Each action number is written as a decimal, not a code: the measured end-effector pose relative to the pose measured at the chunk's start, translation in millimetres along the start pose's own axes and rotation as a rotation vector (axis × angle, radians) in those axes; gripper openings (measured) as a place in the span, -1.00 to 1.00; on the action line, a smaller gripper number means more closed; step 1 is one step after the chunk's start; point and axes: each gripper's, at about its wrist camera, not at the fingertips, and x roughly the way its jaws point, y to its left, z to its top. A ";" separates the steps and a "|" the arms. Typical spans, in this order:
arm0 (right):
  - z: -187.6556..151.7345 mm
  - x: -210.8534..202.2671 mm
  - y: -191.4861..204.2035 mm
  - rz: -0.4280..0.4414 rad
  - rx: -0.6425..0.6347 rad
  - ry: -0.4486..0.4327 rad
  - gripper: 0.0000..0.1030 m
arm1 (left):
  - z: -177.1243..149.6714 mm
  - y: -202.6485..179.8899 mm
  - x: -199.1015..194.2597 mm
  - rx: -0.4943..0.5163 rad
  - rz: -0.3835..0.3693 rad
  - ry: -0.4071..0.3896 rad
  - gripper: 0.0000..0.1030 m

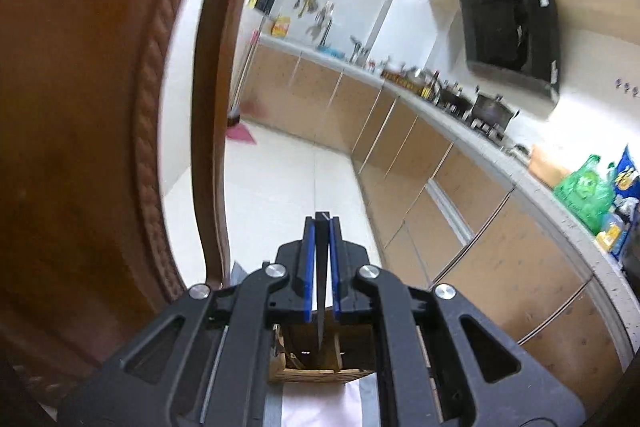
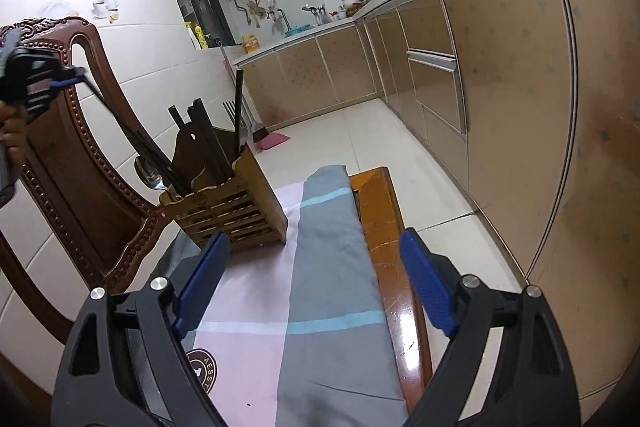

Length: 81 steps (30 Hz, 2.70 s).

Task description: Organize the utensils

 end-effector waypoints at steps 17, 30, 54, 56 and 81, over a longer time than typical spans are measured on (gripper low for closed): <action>-23.4 19.4 51.8 -0.004 -0.167 0.115 0.72 | -205.4 20.4 -63.0 0.210 0.171 0.219 0.91; -44.7 -0.5 79.9 -0.123 -0.258 0.189 0.94 | -247.8 34.6 -84.7 0.204 0.203 0.137 0.91; -36.3 -5.8 70.6 -0.156 -0.216 0.123 0.94 | -248.4 8.5 -72.9 0.267 0.142 0.140 0.92; -35.7 -6.3 69.6 -0.154 -0.212 0.122 0.94 | -248.7 8.4 -72.7 0.267 0.143 0.142 0.92; -35.5 -6.7 70.0 -0.154 -0.212 0.107 0.94 | -248.8 9.3 -74.0 0.264 0.139 0.141 0.92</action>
